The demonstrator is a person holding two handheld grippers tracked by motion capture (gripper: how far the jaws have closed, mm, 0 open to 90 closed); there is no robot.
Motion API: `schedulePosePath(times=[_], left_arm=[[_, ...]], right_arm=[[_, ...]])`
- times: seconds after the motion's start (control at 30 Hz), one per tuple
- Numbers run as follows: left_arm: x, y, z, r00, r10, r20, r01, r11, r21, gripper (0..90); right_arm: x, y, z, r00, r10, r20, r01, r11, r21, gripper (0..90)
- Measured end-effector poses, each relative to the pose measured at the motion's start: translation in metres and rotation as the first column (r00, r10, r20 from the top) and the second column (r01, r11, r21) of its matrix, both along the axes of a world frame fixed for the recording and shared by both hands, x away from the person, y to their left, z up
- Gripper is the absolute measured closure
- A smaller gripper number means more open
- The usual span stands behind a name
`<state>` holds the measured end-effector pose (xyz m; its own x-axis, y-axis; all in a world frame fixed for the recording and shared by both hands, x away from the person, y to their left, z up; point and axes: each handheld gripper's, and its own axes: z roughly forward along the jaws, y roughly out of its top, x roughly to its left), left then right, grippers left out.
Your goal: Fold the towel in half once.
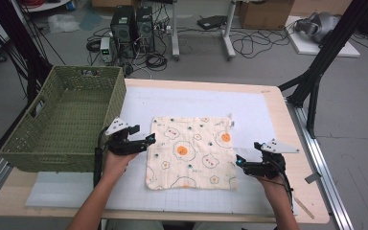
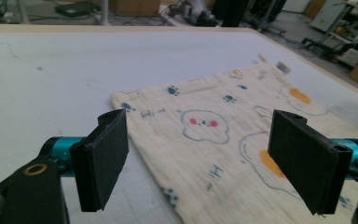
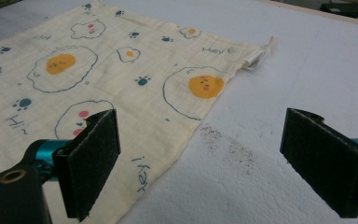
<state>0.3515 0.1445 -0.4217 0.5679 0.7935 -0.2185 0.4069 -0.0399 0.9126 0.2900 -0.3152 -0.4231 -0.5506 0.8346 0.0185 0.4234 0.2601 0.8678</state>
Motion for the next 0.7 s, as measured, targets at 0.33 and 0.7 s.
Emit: schedulePosePath(times=[0.33,0.7], left_arm=[[0.046,-0.009,0.006,0.9975,0.027,-0.066,-0.024,0.9984,0.050,24.0],[0.075,-0.014,-0.005,0.9915,0.064,-0.113,-0.055,0.9953,0.080,25.1]], right_arm=[[0.000,0.002,0.000,1.0000,0.001,-0.006,-0.001,1.0000,0.009,11.3],[0.002,0.000,0.000,0.9999,-0.005,-0.009,0.006,0.9999,0.015,11.4]])
